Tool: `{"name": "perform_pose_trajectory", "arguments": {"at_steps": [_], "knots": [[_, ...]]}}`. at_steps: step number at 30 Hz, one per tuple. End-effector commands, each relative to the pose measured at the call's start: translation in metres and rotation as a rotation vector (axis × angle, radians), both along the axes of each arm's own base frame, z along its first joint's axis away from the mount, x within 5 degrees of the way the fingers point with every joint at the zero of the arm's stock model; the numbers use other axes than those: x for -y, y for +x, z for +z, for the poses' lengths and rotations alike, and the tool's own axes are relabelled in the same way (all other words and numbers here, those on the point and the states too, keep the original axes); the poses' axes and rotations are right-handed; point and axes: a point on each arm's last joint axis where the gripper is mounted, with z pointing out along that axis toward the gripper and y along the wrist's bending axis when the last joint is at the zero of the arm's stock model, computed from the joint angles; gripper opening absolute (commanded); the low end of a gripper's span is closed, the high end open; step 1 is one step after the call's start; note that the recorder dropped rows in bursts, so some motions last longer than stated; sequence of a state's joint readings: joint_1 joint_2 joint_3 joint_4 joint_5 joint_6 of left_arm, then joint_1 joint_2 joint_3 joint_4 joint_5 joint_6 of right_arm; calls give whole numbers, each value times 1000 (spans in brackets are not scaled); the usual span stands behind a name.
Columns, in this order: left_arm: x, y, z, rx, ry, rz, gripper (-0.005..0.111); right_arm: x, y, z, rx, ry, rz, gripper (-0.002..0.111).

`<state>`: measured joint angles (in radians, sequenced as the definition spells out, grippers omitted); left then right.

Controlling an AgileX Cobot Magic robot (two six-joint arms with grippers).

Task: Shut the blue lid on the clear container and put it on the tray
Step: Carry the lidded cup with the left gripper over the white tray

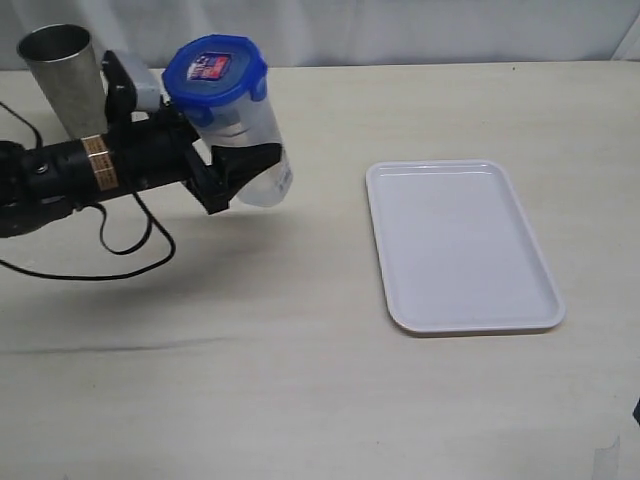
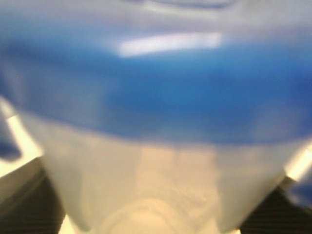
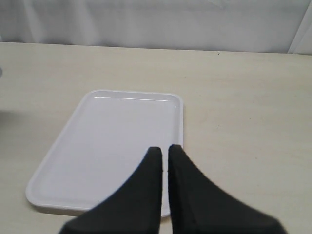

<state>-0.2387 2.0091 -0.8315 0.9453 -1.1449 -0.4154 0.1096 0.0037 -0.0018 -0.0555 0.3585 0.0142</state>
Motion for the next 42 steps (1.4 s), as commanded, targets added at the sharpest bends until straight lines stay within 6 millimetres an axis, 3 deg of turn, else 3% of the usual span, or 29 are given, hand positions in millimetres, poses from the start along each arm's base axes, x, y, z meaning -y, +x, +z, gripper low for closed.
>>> {"name": "perform_pose_trajectory", "arguments": {"at_steps": [1,7,14,24,31,42], "knots": [[43,8,16,51,77,-27,0,0,0,1,14,4,-4,4],[86,21,34,109,246,-5,0,0,0,1,14,4,-4,4],[131,20,50,296,449,-32,0,0,0,1,14,4,-4,4],[183,7,21,545,967,-145,0,0,0,1,14,4,-4,4],[203,1,24,781,1330,-201,0,0,0,1,14,4,-4,4],[211,-8,46,1132,1734,-116,0,0,0,1,14,4,-4,4]]}}
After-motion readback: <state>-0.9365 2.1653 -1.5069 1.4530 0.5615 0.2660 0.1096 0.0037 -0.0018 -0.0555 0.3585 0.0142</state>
